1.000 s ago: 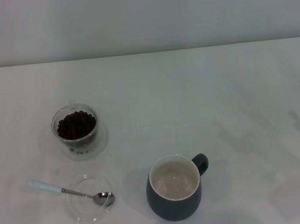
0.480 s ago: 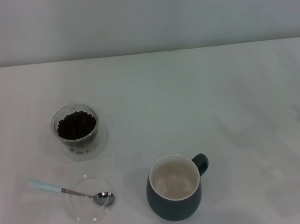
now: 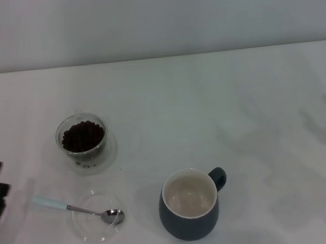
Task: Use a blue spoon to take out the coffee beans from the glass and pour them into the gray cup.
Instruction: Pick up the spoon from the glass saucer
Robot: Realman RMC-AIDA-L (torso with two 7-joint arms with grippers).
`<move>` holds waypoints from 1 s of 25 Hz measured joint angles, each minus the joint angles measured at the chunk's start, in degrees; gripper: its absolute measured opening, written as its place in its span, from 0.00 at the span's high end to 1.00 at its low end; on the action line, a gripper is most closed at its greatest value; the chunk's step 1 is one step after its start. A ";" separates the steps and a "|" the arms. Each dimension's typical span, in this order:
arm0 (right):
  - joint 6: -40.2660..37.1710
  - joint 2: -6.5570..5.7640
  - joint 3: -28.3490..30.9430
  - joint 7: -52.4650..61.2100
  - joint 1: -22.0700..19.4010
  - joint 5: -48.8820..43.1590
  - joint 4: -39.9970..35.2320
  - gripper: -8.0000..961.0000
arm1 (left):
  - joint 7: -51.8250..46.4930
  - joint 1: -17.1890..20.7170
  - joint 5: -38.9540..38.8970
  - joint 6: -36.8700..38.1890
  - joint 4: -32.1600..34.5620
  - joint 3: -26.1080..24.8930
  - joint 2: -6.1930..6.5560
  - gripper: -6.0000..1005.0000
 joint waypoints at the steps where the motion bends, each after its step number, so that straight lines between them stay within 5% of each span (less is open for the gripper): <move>1: 0.00 0.33 -0.10 -0.70 0.09 -0.12 -0.13 0.19 | 0.25 -0.59 0.34 -0.58 -0.54 0.29 -0.02 0.12; 25: -0.03 1.02 0.12 -2.13 -1.70 0.20 -0.54 0.19 | 0.65 -1.73 4.87 -6.48 -1.40 0.51 -0.09 0.12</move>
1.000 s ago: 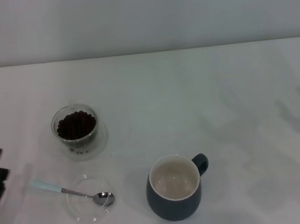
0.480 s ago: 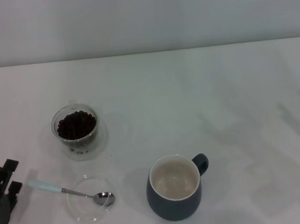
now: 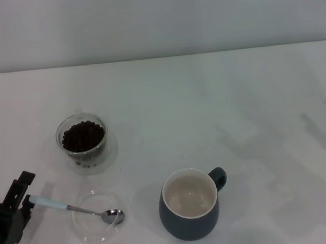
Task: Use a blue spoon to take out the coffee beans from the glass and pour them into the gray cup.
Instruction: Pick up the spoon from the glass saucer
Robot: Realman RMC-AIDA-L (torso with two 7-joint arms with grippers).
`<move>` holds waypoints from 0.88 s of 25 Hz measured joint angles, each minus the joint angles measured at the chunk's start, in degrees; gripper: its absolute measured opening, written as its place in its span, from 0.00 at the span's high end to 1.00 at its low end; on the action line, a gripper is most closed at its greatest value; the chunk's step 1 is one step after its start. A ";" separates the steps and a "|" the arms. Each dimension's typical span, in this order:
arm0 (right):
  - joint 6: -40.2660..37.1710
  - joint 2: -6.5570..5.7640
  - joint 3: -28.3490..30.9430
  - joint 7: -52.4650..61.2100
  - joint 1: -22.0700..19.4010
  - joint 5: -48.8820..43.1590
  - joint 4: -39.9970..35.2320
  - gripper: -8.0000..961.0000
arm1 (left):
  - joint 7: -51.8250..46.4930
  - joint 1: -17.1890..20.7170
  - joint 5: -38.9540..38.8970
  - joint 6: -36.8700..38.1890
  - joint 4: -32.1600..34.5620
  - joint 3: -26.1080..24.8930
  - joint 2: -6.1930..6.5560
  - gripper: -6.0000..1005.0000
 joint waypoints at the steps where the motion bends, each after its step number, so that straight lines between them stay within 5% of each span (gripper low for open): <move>1: -0.07 0.02 0.00 0.00 -0.02 0.00 0.00 0.19 | -0.10 -0.12 0.28 0.05 0.03 0.00 0.00 0.12; 22: 0.05 1.10 0.00 -2.92 -0.01 0.11 -0.37 0.19 | 1.21 -0.44 4.20 0.60 -0.68 0.00 -0.37 0.12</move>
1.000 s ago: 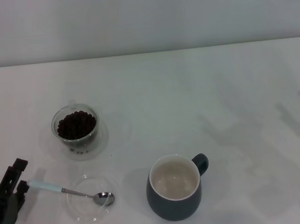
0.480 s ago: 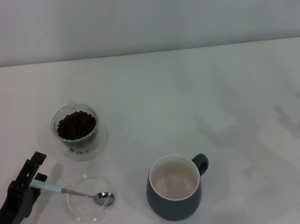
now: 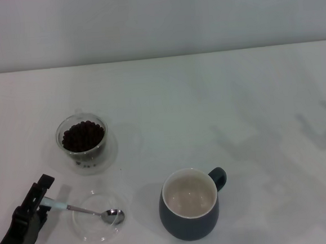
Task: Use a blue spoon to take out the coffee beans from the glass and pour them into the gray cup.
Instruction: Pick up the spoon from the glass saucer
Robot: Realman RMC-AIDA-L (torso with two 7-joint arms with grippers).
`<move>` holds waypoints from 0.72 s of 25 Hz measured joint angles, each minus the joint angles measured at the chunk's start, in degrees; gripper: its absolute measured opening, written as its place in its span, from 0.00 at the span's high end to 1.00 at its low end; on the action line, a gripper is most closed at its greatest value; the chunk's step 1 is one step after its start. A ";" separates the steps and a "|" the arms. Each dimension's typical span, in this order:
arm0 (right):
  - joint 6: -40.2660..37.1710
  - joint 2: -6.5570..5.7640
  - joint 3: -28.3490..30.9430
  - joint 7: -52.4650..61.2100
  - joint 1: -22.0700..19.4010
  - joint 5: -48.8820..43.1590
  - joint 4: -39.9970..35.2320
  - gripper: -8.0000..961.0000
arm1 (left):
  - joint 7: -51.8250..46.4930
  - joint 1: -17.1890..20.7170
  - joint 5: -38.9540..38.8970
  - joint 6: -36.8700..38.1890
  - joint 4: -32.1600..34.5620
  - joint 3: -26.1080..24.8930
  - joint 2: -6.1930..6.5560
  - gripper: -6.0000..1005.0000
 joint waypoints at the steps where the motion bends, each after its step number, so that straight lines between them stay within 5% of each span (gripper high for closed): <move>1: 0.04 0.00 0.00 -0.01 0.01 0.00 0.00 0.19 | 0.20 -0.01 0.10 0.17 0.00 0.00 0.02 0.12; 18: 0.26 -0.01 0.00 -0.95 -0.16 0.10 0.32 0.19 | 0.66 -0.77 2.01 1.20 0.48 0.00 0.15 0.12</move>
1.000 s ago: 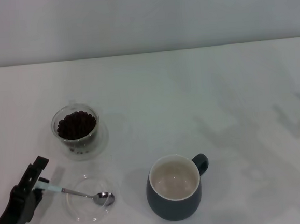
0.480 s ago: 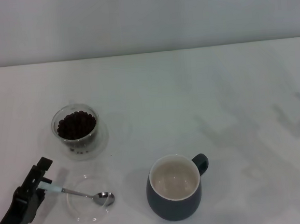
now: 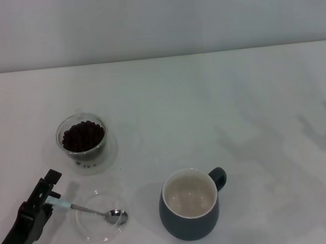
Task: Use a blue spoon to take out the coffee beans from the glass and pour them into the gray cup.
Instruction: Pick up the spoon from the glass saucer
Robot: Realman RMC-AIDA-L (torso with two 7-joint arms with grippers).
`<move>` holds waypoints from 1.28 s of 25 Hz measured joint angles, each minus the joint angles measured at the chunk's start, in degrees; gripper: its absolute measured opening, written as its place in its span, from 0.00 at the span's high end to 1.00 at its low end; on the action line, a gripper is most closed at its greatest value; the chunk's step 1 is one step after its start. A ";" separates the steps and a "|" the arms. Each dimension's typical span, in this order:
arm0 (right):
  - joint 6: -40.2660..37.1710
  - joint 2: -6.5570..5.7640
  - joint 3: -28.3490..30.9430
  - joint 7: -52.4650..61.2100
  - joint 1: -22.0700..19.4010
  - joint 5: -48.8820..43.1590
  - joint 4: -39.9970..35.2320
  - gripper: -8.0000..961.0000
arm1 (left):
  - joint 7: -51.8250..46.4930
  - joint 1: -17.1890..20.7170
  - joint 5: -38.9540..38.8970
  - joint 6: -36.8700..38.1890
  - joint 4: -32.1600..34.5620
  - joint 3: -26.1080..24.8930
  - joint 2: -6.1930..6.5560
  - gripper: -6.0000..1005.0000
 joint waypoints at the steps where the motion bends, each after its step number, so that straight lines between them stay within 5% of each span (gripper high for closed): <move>1: 0.03 0.00 0.00 -0.07 0.00 0.02 0.03 0.19 | 0.01 0.02 0.00 0.02 -0.02 0.00 -0.02 0.12; 18: 0.84 -0.19 0.00 -1.18 0.07 0.07 -0.27 0.19 | 0.37 -0.05 0.24 0.06 -0.62 -0.02 -0.22 0.17; 32: 0.03 0.32 0.00 -4.17 0.11 -0.02 -0.30 0.19 | -1.42 -0.21 0.23 -0.20 -1.14 -0.15 -0.01 0.70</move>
